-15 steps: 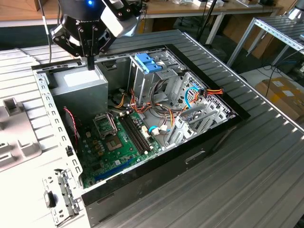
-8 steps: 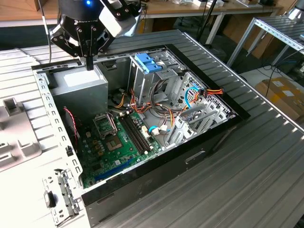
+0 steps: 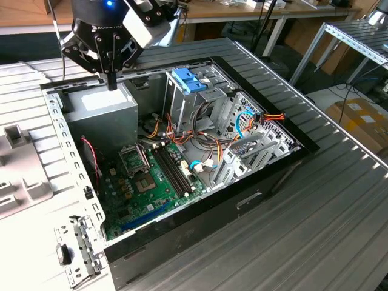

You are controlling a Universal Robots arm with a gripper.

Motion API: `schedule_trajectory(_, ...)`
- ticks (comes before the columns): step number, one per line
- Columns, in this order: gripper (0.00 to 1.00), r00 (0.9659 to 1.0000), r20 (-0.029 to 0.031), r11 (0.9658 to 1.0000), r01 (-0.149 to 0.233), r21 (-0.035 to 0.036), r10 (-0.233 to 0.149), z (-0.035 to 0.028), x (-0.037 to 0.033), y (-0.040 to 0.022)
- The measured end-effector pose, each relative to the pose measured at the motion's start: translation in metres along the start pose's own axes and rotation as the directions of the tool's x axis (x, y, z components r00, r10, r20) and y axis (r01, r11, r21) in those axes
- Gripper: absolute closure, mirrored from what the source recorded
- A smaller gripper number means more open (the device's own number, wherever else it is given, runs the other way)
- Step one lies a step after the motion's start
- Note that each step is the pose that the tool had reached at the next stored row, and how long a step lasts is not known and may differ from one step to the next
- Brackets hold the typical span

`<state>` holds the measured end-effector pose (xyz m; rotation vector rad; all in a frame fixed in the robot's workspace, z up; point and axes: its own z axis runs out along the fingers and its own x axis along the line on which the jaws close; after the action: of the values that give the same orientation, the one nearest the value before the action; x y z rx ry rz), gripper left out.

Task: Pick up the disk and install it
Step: 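Reach for the disk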

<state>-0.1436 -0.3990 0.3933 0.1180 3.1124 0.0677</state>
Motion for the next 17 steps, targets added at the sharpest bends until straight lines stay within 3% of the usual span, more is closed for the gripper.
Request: schedule_trajectory(17, 0.89, 1.0, 0.0, 1.0, 0.0, 0.0, 0.0, -0.0002, 0.0082, -0.0006)
